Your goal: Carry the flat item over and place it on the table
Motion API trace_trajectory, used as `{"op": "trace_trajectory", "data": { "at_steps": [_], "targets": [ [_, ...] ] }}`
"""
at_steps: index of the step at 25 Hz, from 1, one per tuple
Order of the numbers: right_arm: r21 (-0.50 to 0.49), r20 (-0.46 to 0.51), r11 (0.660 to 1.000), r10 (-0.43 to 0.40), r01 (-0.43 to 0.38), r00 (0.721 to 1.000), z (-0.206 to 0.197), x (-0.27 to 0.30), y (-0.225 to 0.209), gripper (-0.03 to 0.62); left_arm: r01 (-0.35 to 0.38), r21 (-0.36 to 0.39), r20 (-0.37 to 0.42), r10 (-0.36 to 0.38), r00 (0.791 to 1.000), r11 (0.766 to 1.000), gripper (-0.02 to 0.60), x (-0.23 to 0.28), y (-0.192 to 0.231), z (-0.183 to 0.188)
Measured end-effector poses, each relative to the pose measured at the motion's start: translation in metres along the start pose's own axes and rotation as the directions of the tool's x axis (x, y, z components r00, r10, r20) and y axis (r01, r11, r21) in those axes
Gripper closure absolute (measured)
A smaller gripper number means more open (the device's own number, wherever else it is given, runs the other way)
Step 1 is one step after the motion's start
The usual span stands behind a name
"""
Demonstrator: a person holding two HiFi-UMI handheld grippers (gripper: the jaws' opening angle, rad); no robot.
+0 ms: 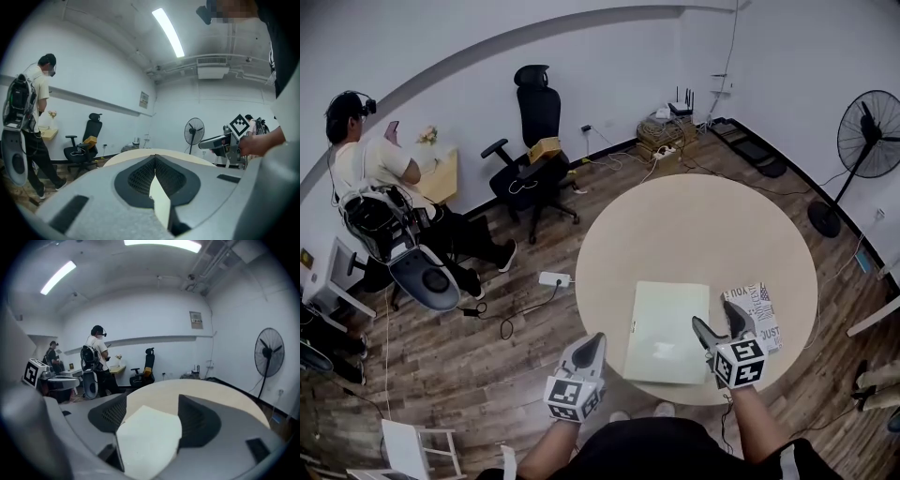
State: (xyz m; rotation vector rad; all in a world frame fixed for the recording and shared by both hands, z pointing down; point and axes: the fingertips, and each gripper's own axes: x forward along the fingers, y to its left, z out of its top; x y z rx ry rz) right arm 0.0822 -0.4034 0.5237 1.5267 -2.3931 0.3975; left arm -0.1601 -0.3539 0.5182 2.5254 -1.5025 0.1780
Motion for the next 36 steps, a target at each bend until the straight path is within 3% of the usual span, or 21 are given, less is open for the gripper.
{"op": "trace_trajectory", "data": {
  "at_steps": [7, 11, 24, 31, 36],
  "targets": [
    [-0.068, 0.194, 0.994, -0.075, 0.090, 0.978, 0.050, -0.038, 0.012, 0.591, 0.039, -0.009, 0.019, -0.039, 0.999, 0.999, 0.577, 0.002, -0.014, 0.007],
    [-0.119, 0.246, 0.989, -0.058, 0.089, 0.968, 0.051, -0.044, 0.018, 0.597, 0.049, -0.007, 0.035, -0.049, 0.998, 0.999, 0.577, 0.003, -0.019, 0.012],
    [-0.146, 0.256, 0.986, -0.044, 0.084, 0.966, 0.048, -0.046, 0.023, 0.597, 0.049, -0.020, 0.042, -0.048, 0.998, 0.999, 0.577, 0.005, -0.023, 0.015],
    [-0.156, 0.248, 0.980, -0.081, 0.122, 0.965, 0.042, -0.041, 0.016, 0.597, 0.042, -0.031, 0.030, -0.041, 0.999, 0.999, 0.577, 0.005, -0.019, 0.012],
    [-0.220, 0.249, 0.960, -0.114, 0.170, 0.962, 0.038, -0.041, 0.012, 0.597, 0.032, -0.038, 0.033, -0.031, 0.999, 0.999, 0.577, 0.006, -0.017, 0.011]
  ]
}}
